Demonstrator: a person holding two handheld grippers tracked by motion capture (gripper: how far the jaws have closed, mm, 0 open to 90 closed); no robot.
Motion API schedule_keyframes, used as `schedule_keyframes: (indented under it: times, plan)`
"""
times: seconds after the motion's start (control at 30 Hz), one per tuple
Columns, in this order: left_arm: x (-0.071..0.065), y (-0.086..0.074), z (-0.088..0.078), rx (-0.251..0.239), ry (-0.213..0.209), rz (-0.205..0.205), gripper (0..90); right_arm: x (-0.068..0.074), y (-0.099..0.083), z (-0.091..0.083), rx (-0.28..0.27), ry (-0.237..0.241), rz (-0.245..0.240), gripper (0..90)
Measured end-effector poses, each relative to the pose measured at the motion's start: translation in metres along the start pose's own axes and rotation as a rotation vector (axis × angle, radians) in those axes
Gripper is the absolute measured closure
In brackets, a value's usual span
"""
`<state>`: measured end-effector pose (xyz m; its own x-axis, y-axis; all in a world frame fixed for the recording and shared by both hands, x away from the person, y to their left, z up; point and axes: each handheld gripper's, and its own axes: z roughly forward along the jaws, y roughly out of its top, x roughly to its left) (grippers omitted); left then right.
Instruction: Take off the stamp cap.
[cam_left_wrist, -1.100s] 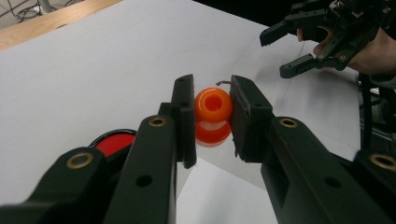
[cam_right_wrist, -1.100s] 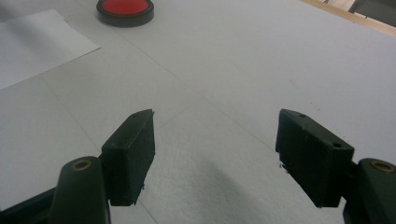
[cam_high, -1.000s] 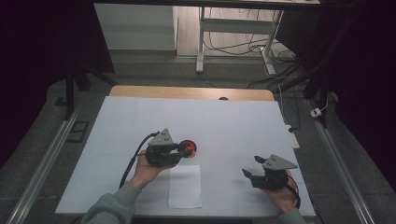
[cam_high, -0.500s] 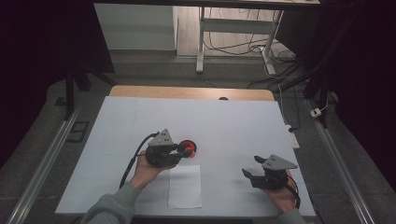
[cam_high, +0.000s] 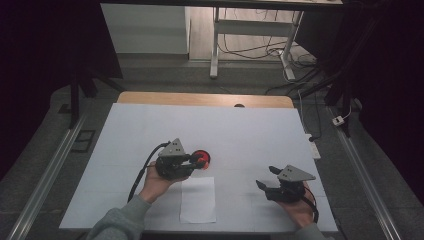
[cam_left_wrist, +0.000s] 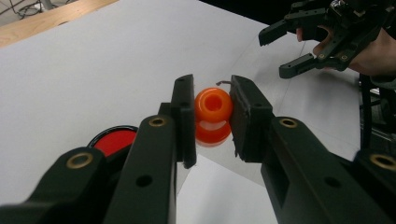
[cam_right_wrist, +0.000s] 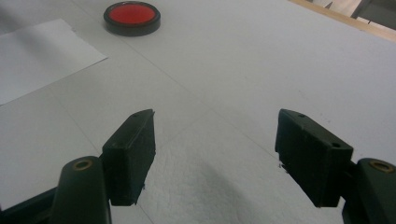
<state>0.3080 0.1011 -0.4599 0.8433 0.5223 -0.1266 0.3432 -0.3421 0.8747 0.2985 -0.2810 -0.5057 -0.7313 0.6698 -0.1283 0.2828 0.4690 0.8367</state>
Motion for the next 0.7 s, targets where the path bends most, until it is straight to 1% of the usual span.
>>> schedule_keyframes:
  times: [0.4,0.47,0.5,0.7]
  plan:
    - [0.001,-0.001,0.0,0.0,-0.003,-0.005,72.1,0.01,0.013,0.006,-0.049,0.016,-0.003,28.5]
    - [0.002,-0.001,0.0,0.001,-0.003,-0.005,72.1,0.012,0.016,0.008,-0.043,0.023,-0.007,28.6]
    - [0.002,-0.001,-0.001,0.0,-0.002,-0.005,72.1,0.014,0.017,0.01,-0.052,0.026,-0.008,28.8]
    - [0.003,-0.002,0.0,0.003,-0.004,-0.008,72.1,0.021,0.024,0.018,-0.049,0.048,-0.016,29.9]
